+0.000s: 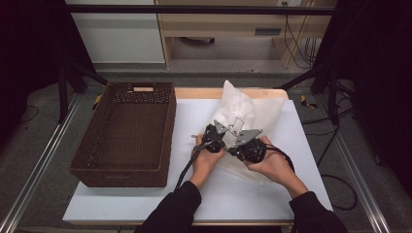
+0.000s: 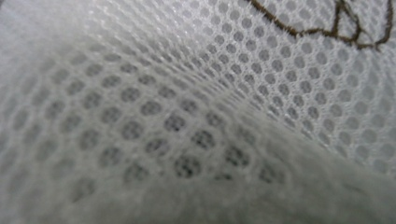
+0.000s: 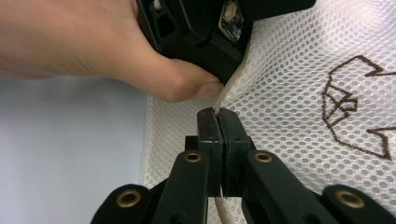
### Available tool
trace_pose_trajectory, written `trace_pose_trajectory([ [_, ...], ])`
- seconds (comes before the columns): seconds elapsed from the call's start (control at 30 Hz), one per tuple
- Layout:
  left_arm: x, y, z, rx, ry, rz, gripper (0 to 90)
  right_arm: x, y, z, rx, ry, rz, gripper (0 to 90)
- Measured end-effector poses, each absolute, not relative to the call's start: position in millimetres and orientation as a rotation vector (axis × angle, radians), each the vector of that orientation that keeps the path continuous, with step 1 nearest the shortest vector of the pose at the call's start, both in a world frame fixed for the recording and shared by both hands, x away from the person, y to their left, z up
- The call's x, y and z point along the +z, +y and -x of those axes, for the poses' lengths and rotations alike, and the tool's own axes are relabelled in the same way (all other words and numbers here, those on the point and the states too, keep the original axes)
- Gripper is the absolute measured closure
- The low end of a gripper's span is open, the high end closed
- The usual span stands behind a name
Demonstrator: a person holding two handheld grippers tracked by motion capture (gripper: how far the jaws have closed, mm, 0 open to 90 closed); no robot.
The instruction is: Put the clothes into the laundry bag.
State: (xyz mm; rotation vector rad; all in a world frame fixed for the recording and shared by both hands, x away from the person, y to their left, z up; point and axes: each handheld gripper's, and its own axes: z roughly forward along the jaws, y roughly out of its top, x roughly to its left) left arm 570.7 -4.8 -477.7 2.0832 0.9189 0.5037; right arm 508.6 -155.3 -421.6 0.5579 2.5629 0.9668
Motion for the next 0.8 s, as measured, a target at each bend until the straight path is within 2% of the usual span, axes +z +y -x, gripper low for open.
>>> trace_pose_trajectory([
  [0.27,-476.6,-9.7,-575.1,0.496,0.944,-2.152,90.0,-422.1,-154.6,-509.1,0.966,2.562,-0.556,89.3],
  [0.8,-480.0,-11.8,-578.8,0.491,0.947,-2.128,90.0,-422.3,-156.2,-509.4,0.968,2.563,-0.563,89.2],
])
